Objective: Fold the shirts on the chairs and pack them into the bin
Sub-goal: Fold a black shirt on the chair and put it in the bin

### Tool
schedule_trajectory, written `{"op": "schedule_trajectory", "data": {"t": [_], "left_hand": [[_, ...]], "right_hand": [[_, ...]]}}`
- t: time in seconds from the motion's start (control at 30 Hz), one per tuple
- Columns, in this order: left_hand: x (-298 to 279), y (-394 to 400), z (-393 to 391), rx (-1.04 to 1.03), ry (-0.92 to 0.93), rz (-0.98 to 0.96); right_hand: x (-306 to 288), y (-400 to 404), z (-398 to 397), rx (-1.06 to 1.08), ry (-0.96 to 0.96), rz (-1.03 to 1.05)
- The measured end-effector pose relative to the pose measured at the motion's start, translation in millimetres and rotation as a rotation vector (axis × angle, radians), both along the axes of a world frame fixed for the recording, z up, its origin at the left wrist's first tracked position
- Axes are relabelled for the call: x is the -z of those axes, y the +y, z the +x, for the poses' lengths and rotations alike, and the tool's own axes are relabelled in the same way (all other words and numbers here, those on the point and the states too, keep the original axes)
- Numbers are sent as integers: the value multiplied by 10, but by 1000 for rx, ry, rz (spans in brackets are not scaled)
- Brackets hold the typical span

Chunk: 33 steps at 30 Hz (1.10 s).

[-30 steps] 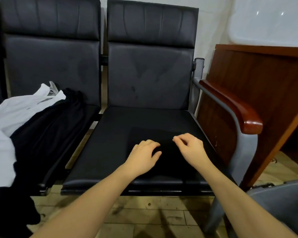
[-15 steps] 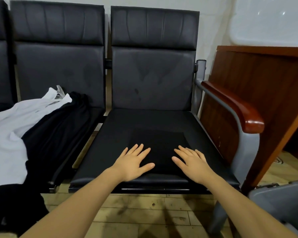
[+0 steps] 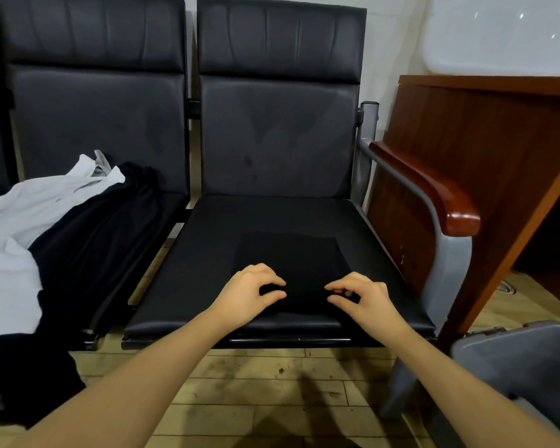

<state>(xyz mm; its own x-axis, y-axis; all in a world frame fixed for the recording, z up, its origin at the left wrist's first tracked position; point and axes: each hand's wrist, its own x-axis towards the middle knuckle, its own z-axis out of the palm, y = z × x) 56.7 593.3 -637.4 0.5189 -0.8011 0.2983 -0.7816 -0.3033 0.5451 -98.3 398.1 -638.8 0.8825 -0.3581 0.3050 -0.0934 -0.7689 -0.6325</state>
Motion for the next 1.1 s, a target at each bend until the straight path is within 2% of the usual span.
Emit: {"op": "schedule_trajectory", "data": {"t": [0.1, 0.23, 0.33, 0.4, 0.53, 0.63, 0.73, 0.87, 0.93, 1.1], "left_hand": [[29, -25, 2, 17, -64, -3], [40, -59, -26, -20, -129, -119], [-3, -96, -68, -37, -130, -229], [-14, -110, -82, 35, -88, -198], [3, -126, -115, 167, -147, 41], [-32, -98, -116, 136, -103, -3], [-43, -83, -109, 41, -208, 23], [-20, -61, -106, -155, -310, 310], [-21, -35, -109, -160, -323, 380], [-48, 76, -151, -149, -316, 423]], "right_hand": [[-12, 40, 20, 31, -36, 55], [-59, 18, 39, 42, -195, 145], [-161, -52, 23, 106, -295, -27], [-200, -111, -20, 118, -298, -108], [-118, -258, -164, 56, -193, -360], [-82, -339, -254, -47, -41, -526], [-123, -321, -302, -53, 57, -518], [-186, -179, -261, -26, 122, -472], [-208, -123, -212, 25, 199, -418], [-243, -30, -145, 19, 394, -458]]}}
